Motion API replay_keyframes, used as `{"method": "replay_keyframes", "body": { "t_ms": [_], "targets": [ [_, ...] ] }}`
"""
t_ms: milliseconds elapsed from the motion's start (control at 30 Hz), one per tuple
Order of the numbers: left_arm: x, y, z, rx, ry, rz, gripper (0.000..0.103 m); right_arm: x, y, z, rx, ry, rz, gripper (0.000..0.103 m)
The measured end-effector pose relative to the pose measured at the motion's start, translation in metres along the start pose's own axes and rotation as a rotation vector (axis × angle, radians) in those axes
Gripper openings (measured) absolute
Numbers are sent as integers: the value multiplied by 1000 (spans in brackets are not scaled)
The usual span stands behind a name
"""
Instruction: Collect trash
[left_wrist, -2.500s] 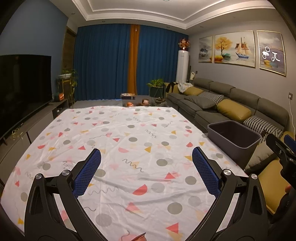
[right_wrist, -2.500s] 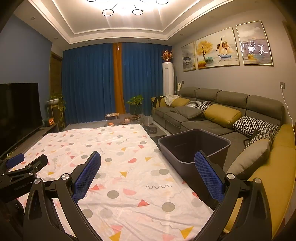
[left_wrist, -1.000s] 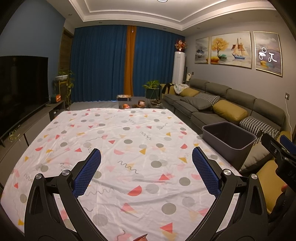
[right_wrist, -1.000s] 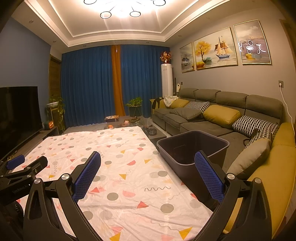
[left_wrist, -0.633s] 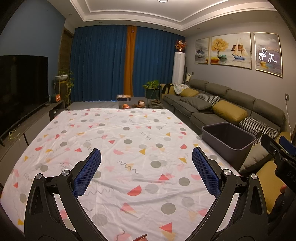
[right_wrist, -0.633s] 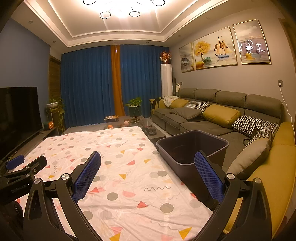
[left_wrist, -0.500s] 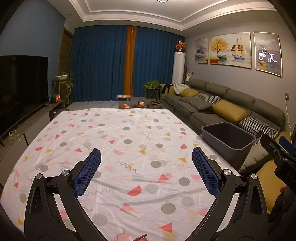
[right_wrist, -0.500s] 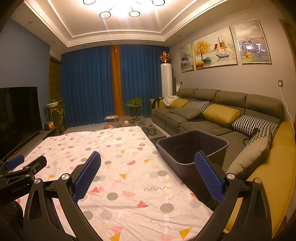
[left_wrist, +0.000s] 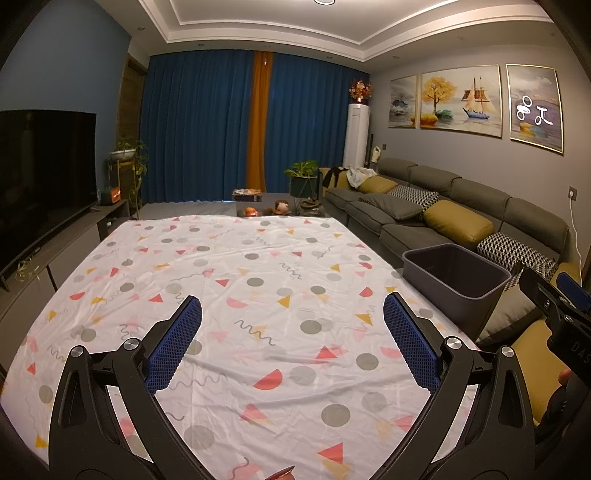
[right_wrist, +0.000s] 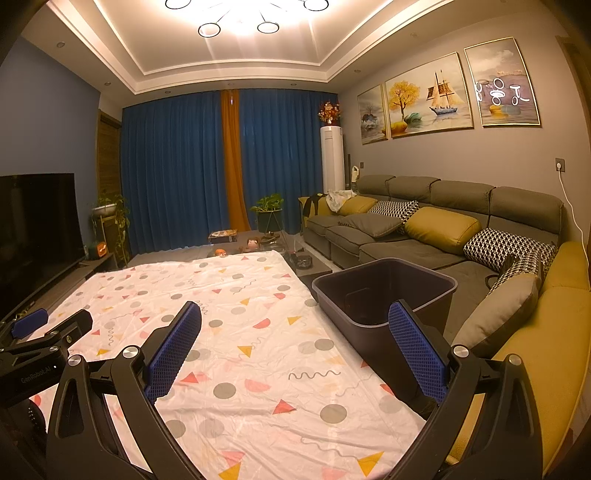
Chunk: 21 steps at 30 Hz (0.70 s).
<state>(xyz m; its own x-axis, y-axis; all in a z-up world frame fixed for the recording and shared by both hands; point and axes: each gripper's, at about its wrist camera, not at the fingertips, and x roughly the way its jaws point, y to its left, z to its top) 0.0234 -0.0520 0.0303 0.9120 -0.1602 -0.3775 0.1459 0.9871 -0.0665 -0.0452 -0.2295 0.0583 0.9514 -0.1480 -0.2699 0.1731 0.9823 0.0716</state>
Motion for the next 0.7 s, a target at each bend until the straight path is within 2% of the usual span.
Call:
{"method": "replay_keyframes", "body": {
  "t_ms": [267,367,700],
  "targets": [
    [-5,-2,0,6,-21,1,97,0,-1,-1,1,4,1,97],
    [-6,-2,0,11,-29,9,90,0,-2,-3,4,6,1,97],
    [-5,-4,0,15,-22,7,90,0,-2,-2,12,10,1,97]
  ]
}}
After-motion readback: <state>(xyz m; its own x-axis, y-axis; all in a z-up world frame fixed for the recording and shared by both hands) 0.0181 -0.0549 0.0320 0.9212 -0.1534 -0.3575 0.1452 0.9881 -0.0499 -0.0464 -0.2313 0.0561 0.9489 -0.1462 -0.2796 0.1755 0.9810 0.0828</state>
